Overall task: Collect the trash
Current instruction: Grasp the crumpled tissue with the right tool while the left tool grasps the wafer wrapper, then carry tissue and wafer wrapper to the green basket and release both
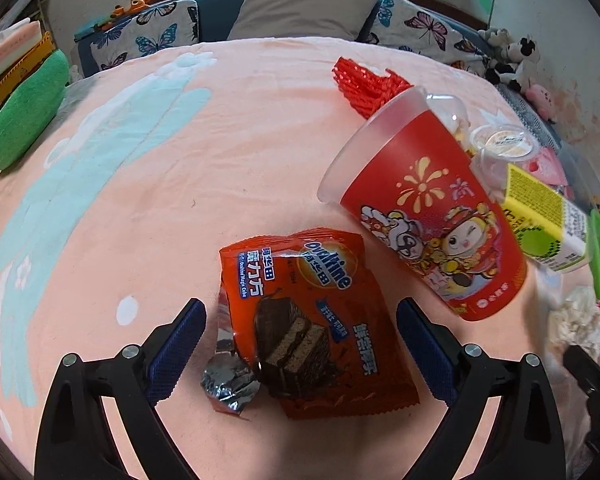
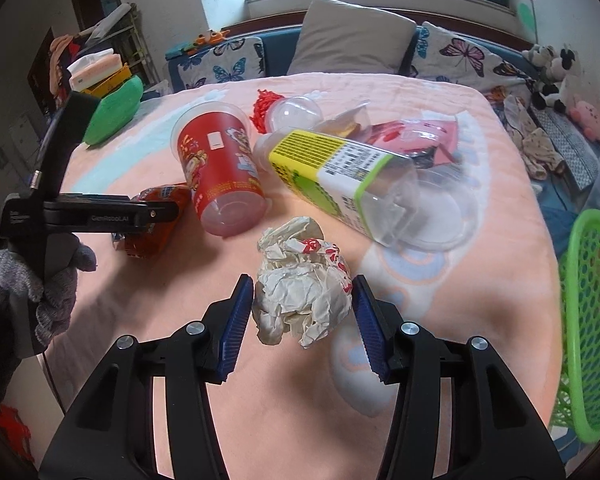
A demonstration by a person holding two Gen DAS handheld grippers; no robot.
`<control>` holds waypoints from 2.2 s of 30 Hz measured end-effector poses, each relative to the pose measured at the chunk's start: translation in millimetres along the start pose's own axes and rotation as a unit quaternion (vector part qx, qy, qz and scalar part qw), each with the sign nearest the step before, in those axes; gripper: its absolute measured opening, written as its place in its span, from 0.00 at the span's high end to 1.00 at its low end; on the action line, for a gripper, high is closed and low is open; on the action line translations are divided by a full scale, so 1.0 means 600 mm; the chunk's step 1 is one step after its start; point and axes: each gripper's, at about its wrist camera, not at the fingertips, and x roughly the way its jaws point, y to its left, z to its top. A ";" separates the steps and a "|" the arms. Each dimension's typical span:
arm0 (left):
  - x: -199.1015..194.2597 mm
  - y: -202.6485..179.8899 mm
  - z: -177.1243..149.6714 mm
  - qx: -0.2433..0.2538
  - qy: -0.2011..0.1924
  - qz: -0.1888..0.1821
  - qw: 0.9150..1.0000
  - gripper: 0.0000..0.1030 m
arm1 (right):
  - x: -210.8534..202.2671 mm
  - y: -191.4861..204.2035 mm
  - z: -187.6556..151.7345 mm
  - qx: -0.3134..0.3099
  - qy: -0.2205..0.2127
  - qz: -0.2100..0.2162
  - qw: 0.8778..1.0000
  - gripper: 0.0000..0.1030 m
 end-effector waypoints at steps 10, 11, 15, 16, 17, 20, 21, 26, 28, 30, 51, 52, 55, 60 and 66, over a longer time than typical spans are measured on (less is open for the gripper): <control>0.015 0.004 -0.004 -0.006 0.009 -0.012 1.000 0.10 | -0.025 -0.017 -0.017 0.008 -0.003 -0.008 1.000 0.50; 0.015 0.005 -0.005 -0.007 0.009 -0.013 1.000 0.11 | -0.027 -0.020 -0.019 0.009 -0.003 -0.010 1.000 0.50; 0.019 0.007 -0.005 -0.011 0.013 -0.019 1.000 0.22 | -0.033 -0.027 -0.026 0.015 -0.003 -0.016 1.000 0.50; 0.019 0.008 -0.006 -0.011 0.013 -0.018 1.000 0.23 | -0.034 -0.029 -0.028 0.016 -0.003 -0.017 1.000 0.50; 0.019 0.007 -0.006 -0.011 0.013 -0.018 1.000 0.28 | -0.035 -0.030 -0.029 0.018 -0.003 -0.017 1.000 0.50; 0.011 0.007 -0.009 -0.011 0.011 -0.023 1.000 0.35 | -0.041 -0.036 -0.033 0.023 -0.005 -0.021 1.000 0.50; 0.008 0.007 -0.010 -0.011 0.011 -0.026 1.000 0.38 | -0.044 -0.038 -0.034 0.025 -0.007 -0.021 0.999 0.50; -0.012 0.009 -0.020 -0.018 0.003 -0.035 0.999 0.45 | -0.058 -0.048 -0.040 0.033 -0.013 -0.025 0.999 0.50; -0.024 0.010 -0.025 -0.022 0.000 -0.039 0.999 0.46 | -0.065 -0.052 -0.043 0.036 -0.016 -0.026 0.999 0.50; -0.037 0.010 -0.031 -0.020 -0.005 -0.043 0.999 0.46 | -0.073 -0.057 -0.046 0.039 -0.020 -0.029 0.999 0.50; -0.201 -0.180 -0.034 0.089 -0.075 -0.126 0.985 0.47 | -0.183 -0.240 -0.084 0.126 -0.061 -0.125 0.982 0.50; -0.204 -0.204 -0.030 0.099 -0.075 -0.132 0.984 0.47 | -0.187 -0.255 -0.087 0.132 -0.062 -0.134 0.980 0.50; -0.205 -0.263 -0.020 0.122 -0.074 -0.147 0.979 0.47 | -0.192 -0.288 -0.096 0.146 -0.058 -0.151 0.976 0.50; -0.199 -0.364 -0.009 0.162 -0.069 -0.170 0.970 0.47 | -0.198 -0.337 -0.114 0.166 -0.048 -0.174 0.970 0.48; -0.183 -0.468 -0.002 0.199 -0.061 -0.187 0.960 0.47 | -0.204 -0.383 -0.138 0.189 -0.040 -0.187 0.963 0.47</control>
